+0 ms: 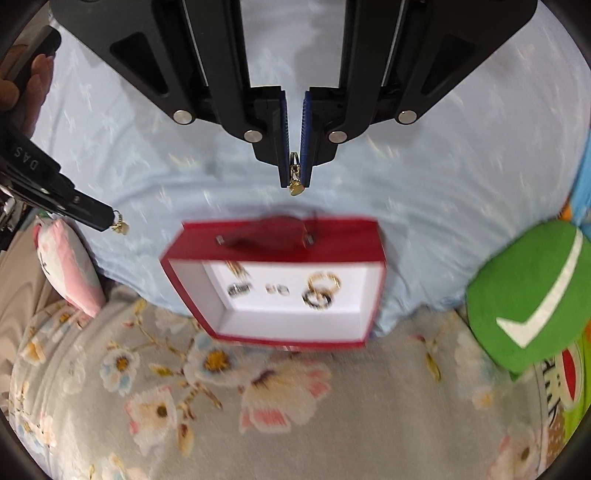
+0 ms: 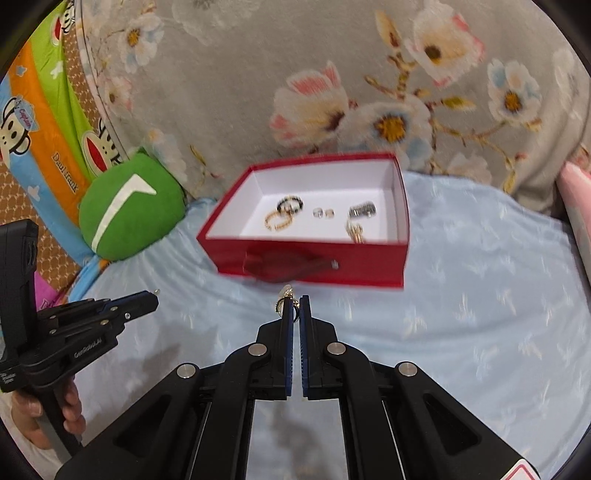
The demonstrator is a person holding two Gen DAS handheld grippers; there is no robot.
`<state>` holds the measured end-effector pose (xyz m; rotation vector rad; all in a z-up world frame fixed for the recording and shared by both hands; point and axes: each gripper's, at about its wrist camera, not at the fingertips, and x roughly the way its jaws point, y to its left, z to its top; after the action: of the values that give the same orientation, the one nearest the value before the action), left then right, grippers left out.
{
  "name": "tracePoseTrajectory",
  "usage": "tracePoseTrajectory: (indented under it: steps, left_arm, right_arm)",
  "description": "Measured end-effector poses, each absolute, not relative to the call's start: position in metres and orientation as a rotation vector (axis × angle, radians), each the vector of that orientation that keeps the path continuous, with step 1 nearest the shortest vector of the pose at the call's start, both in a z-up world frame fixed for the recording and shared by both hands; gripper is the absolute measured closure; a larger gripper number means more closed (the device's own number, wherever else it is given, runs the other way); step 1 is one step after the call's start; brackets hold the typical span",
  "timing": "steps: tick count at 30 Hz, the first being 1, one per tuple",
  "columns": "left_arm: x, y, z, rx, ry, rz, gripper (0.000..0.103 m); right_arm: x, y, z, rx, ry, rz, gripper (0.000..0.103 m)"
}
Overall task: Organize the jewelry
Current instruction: 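Carry both gold charms over the red box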
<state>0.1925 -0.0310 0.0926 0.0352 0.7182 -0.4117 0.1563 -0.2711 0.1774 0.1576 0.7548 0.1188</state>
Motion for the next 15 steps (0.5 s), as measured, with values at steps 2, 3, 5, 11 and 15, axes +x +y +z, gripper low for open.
tracePoseTrajectory:
  steps: [2, 3, 5, 11, 15]
  left_arm:
    - [0.216, -0.033, 0.105, 0.045, 0.69, -0.393, 0.099]
    - [0.23, -0.035, 0.11, 0.05, 0.679, -0.389, 0.099]
    - [0.256, -0.039, 0.121, 0.055, 0.655, -0.385, 0.099]
    - [0.337, -0.063, 0.134, 0.065, 0.642, -0.39, 0.098]
    - [0.39, -0.081, 0.127, 0.067, 0.651, -0.38, 0.098]
  right_arm:
    - [0.182, -0.273, 0.186, 0.14, 0.736, 0.117, 0.101]
    - [0.195, -0.274, 0.189, 0.136, 0.731, 0.117, 0.101]
    - [0.225, -0.277, 0.194, 0.126, 0.723, 0.116, 0.101]
    - [0.319, -0.291, 0.188, 0.14, 0.75, 0.101, 0.101]
    - [0.377, -0.299, 0.172, 0.154, 0.794, 0.086, 0.101]
